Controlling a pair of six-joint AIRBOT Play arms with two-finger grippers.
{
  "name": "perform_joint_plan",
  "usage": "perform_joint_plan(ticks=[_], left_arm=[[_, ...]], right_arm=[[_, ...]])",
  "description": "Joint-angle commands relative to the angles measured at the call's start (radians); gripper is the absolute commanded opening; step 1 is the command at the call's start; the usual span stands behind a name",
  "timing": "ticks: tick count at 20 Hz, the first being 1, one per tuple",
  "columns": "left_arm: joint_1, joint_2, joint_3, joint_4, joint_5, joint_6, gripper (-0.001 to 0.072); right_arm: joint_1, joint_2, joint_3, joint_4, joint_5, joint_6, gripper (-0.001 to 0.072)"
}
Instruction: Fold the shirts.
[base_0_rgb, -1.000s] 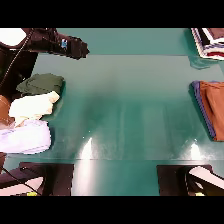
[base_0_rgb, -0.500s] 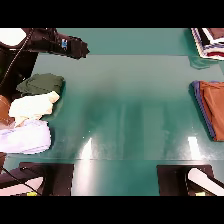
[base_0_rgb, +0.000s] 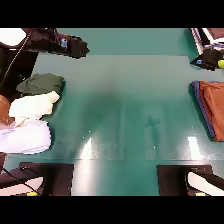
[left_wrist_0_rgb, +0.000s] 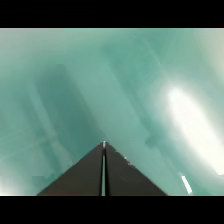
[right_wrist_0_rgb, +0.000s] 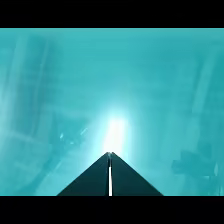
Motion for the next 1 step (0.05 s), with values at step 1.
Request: perform_joint_plan(ticks=[1], left_arm=[[0.0, 0.001, 0.0, 0.0, 0.0, 0.0, 0.0028]], right_arm=[[0.035, -0.003, 0.003, 0.0, 0.004, -0.001, 0.0016]])
